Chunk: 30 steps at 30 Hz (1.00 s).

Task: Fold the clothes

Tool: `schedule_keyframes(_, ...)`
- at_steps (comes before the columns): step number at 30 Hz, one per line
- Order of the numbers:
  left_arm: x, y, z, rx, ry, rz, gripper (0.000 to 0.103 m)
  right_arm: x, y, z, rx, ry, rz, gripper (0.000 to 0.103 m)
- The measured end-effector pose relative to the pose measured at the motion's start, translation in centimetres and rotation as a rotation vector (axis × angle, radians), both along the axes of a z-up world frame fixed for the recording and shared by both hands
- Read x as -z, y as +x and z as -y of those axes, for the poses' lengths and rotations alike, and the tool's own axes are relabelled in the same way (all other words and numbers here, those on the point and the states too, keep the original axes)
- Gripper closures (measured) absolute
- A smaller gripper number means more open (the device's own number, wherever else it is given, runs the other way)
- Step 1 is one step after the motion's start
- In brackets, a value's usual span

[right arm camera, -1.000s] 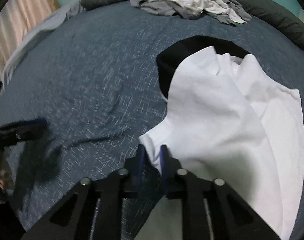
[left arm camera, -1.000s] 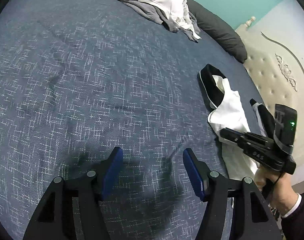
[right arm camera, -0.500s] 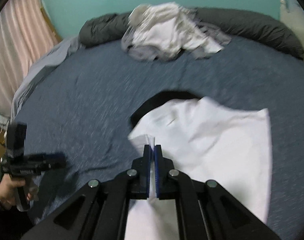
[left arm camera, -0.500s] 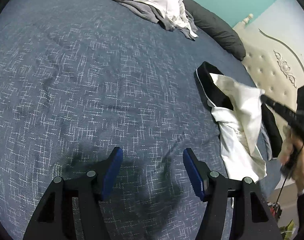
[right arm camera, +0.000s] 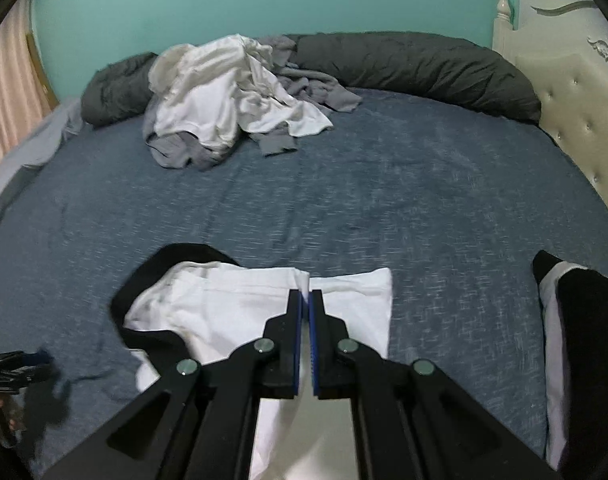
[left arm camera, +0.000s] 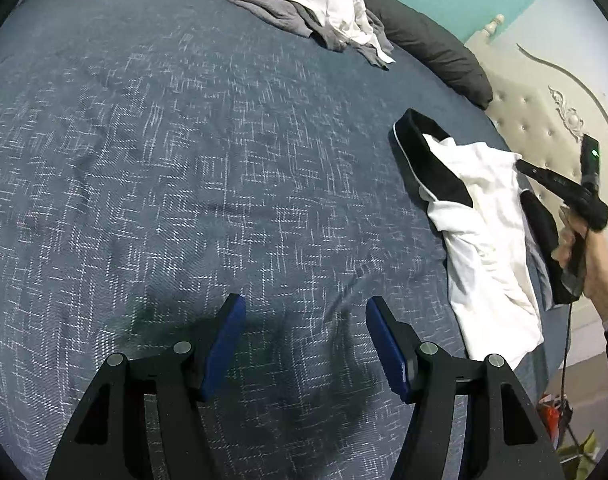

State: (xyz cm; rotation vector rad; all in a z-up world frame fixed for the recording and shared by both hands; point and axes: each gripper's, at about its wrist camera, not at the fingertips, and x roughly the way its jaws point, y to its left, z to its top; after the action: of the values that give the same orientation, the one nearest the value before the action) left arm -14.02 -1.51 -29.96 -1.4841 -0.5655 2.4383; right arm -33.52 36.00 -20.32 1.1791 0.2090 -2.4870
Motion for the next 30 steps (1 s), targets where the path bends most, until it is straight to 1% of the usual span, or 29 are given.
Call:
schedule_keyframes(8, 0.2, -0.2, -0.7, 0.013, -0.007, 0.006, 0.037, 2.0, -3.9, -1.4, 0.053, 0.083, 0.016, 0.1)
schedule_keyframes(11, 0.3, -0.3, -0.8, 0.015, -0.006, 0.009, 0.037, 3.1, -5.7, -1.7, 0.064, 0.124, 0.034, 0.1)
schedule_keyframes(14, 0.4, -0.4, -0.8, 0.014, -0.003, 0.014, 0.037, 4.4, -7.2, -1.6, 0.069, 0.138, 0.054, 0.1)
schedule_keyframes(17, 0.5, -0.6, -0.9, 0.012, -0.004, 0.018, 0.037, 6.2, -8.3, -1.4, 0.072, 0.182, 0.091, 0.1)
schedule_keyframes(20, 0.5, -0.6, -1.2, 0.013, -0.007, 0.018, 0.037, 7.5, -8.6, -2.1, 0.114, 0.188, 0.131, 0.1)
schedule_keyframes(21, 0.5, -0.6, -1.2, 0.014, -0.008, 0.018, 0.037, 7.7, -8.6, -2.4, 0.139, 0.191, 0.135, 0.097)
schedule_keyframes(22, 0.5, -0.5, -1.3, 0.014, -0.008, 0.017, 0.037, 7.5, -8.3, -2.7, 0.17, 0.21, 0.114, 0.094)
schedule_keyframes(24, 0.4, -0.6, -1.4, 0.014, -0.007, 0.017, 0.037, 6.3, -7.4, -3.3, 0.205, 0.185, 0.069, 0.091)
schedule_keyframes(25, 0.5, -0.7, -1.6, 0.016, -0.008, 0.016, 0.037, 5.7, -6.9, -3.4, 0.202, 0.153, 0.06, 0.09)
schedule_keyframes(28, 0.3, -0.6, -1.7, 0.017, -0.012, 0.011, 0.037, 3.7, -4.2, -2.4, 0.104, 0.037, 0.044, 0.088)
schedule_keyframes(30, 0.3, -0.5, -1.8, 0.018, -0.014, 0.009, 0.037, 2.9, -1.8, -0.7, -0.001, -0.007, 0.045, 0.087)
